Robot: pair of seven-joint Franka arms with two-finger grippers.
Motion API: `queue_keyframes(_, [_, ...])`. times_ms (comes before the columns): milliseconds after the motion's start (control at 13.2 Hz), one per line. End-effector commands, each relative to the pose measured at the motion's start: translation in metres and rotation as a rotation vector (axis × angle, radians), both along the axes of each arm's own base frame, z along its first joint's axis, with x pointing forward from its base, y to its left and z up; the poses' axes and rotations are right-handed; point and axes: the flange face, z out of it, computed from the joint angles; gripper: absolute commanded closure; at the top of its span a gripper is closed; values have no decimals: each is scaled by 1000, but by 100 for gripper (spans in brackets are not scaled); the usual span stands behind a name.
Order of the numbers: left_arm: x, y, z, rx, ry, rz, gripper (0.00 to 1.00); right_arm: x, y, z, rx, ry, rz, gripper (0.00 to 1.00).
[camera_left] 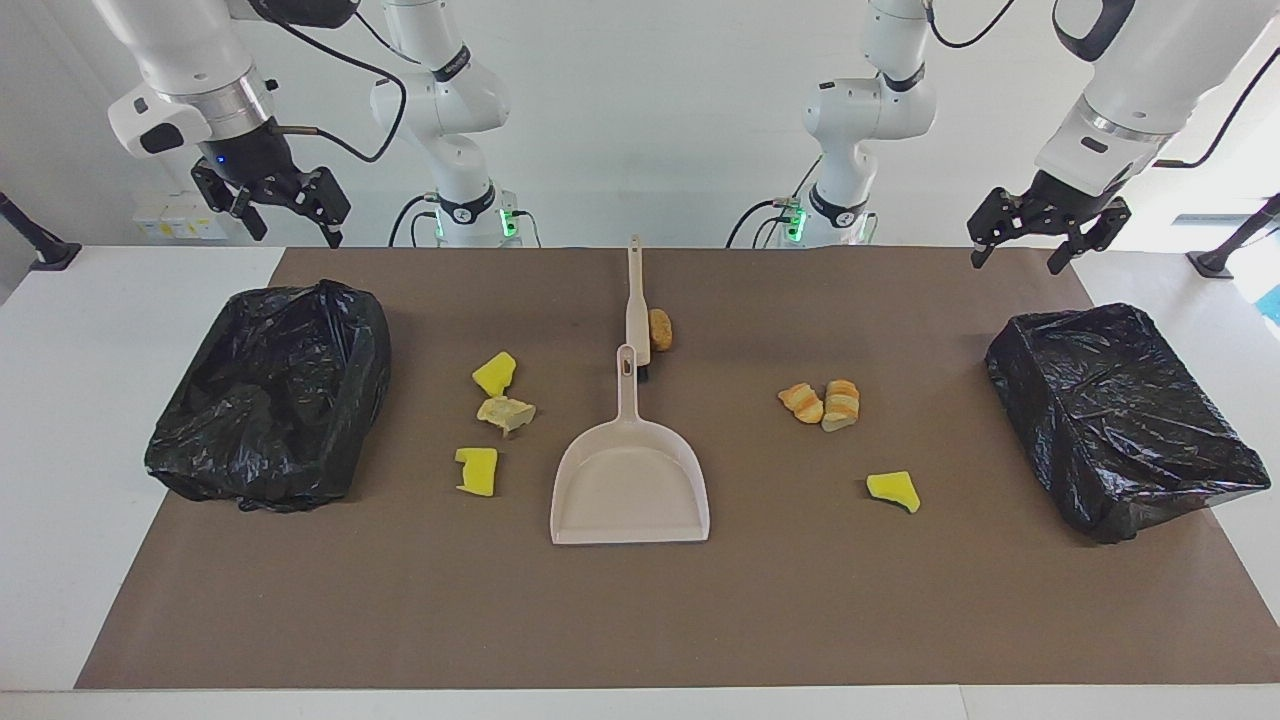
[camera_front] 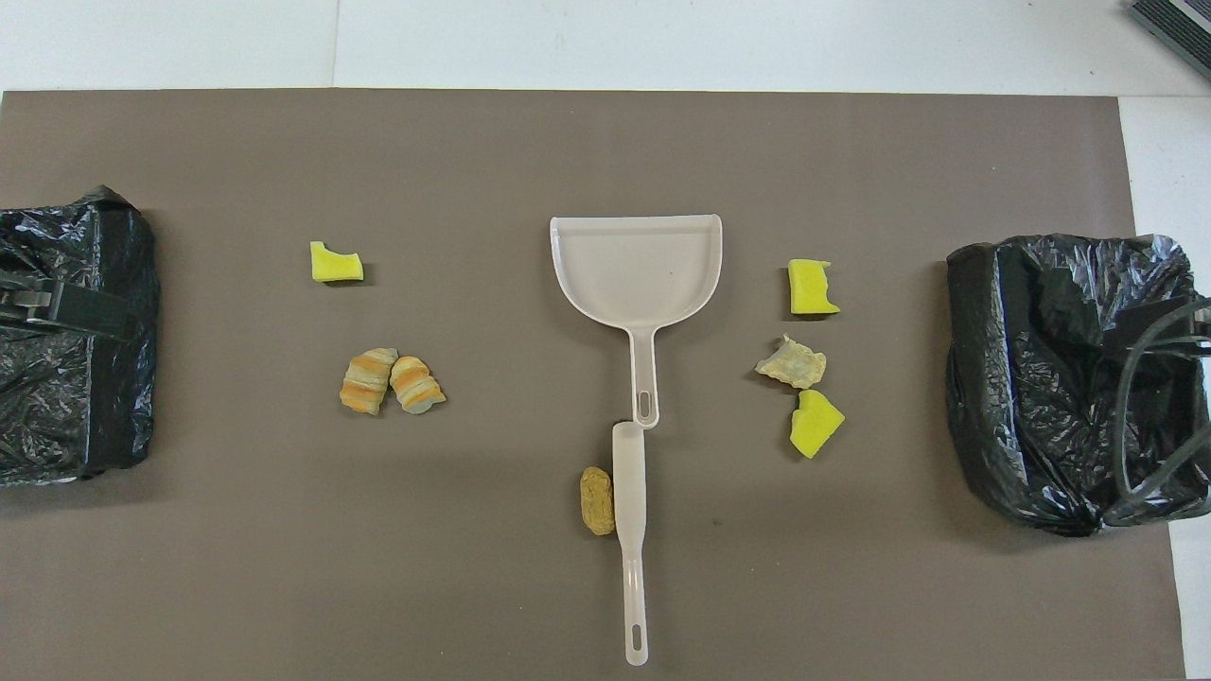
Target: Sweep and dump trash in bin
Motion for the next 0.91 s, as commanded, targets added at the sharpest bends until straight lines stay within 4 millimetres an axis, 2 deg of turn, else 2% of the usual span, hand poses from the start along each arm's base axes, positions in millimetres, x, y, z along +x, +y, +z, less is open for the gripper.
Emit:
queue_keyframes(0, [2,0,3,8,-1,3,0,-11,-4,-5,22,0,22,0])
queue_keyframes(455, [2,0,3,7,-4,4,0,-10,0,-8,22,6,30,0])
queue_keyframes(530, [3,0,3,7,-4,4,0,-11,6,-15,25,23,25,0])
queue_keyframes(606, [3,1,3,7,-4,6,0,-12,24,-17,13,29,33,0])
queue_keyframes(834, [3,0,2,7,-4,4,0,-8,33,-23,-1,47,23,0])
